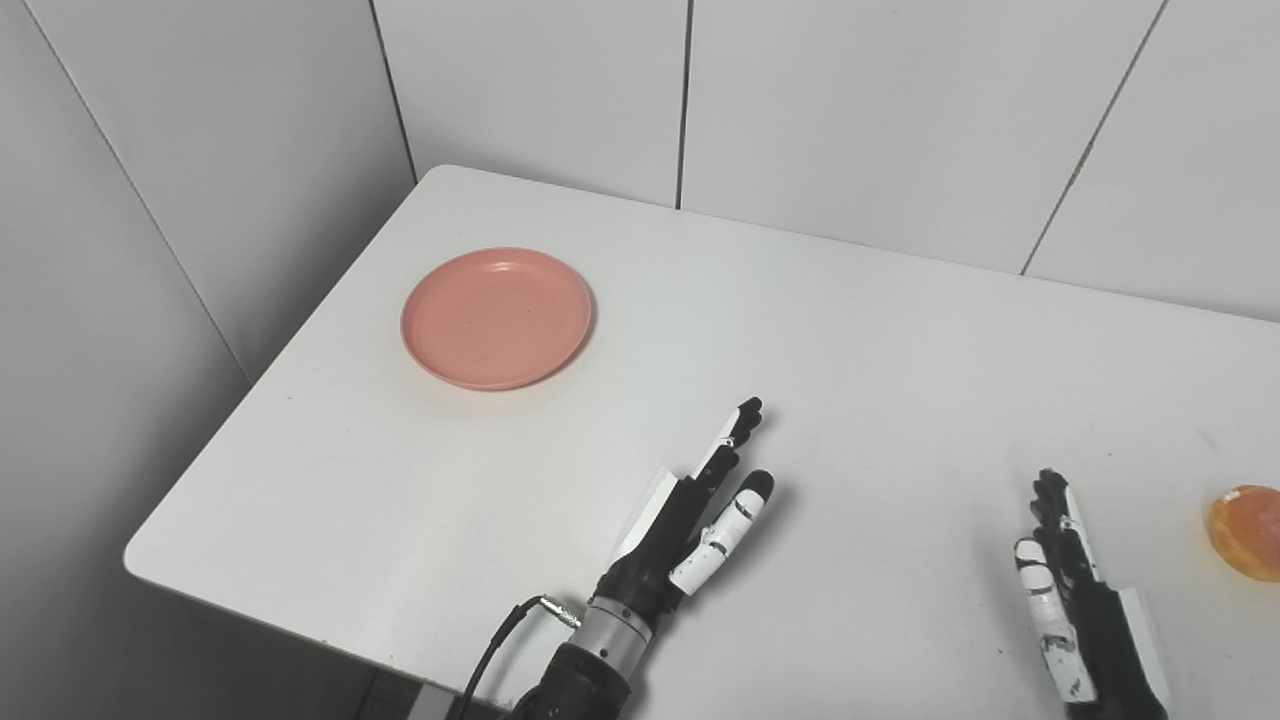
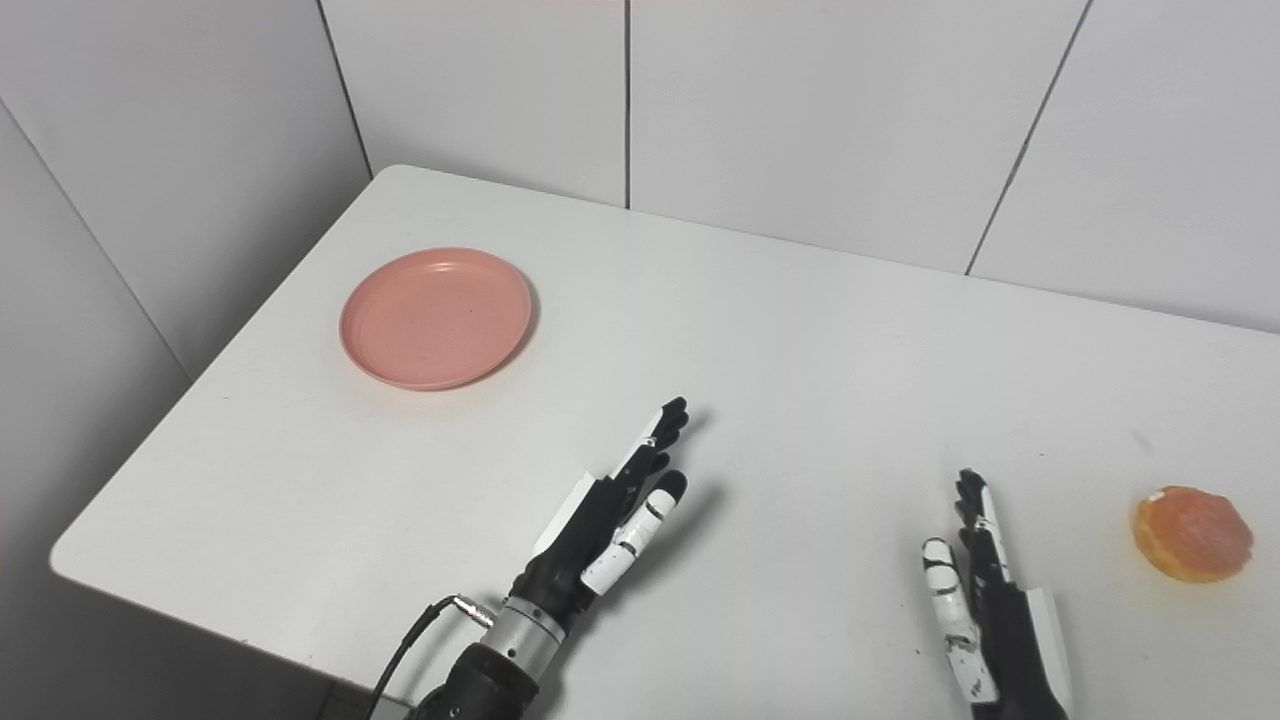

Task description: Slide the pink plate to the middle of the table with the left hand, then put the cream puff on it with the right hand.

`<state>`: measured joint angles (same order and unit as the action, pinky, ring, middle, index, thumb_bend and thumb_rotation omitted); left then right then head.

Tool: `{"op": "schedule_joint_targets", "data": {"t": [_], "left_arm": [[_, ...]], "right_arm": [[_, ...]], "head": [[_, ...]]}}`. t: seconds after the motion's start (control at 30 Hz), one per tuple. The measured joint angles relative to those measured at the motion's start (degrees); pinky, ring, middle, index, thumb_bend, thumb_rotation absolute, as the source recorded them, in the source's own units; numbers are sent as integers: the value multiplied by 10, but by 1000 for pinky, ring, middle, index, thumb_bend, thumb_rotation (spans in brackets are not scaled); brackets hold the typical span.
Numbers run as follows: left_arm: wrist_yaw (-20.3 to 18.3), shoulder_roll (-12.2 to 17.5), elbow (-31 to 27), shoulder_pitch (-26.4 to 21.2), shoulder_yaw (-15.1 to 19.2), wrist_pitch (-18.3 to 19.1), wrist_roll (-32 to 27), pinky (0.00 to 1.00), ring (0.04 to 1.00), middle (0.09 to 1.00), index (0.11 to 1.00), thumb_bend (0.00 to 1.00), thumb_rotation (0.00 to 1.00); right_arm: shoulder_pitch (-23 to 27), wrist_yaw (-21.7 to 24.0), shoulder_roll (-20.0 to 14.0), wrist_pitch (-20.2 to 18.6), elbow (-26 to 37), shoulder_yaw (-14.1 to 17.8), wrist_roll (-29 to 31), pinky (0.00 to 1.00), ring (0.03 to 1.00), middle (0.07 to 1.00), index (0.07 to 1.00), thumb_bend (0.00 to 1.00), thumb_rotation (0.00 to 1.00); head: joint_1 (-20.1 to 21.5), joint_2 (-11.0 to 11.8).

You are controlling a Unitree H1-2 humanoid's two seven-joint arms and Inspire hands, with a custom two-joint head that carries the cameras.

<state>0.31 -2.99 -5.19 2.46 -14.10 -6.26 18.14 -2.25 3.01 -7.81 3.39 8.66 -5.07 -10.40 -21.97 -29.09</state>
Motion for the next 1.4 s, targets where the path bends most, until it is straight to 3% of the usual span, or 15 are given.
{"op": "schedule_joint_targets", "data": {"t": [0.43,0.73,0.9,1.4], "left_arm": [[-1,0,-14,2,2,7,7,987,1000,1000,1000,460,1000],[-15,-21,-69,-2,-1,55,-28,996,1000,1000,1000,491,1000],[-17,-19,-94,-13,10,69,-51,981,999,1000,998,446,1000],[-34,-9,-165,-69,54,120,-80,986,999,1000,988,500,1000]], "right_arm": [[2,0,6,-7,4,-2,-8,1000,1000,1000,1000,33,1000],[5,1,16,-12,8,-4,-11,1000,1000,1000,1000,20,1000],[5,1,16,-12,8,-3,-11,1000,1000,1000,1000,11,1000],[7,2,16,-12,7,-3,-7,1000,1000,1000,1000,18,1000]], "head": [[-9,7],[-7,7],[-10,8],[-15,7]]}}
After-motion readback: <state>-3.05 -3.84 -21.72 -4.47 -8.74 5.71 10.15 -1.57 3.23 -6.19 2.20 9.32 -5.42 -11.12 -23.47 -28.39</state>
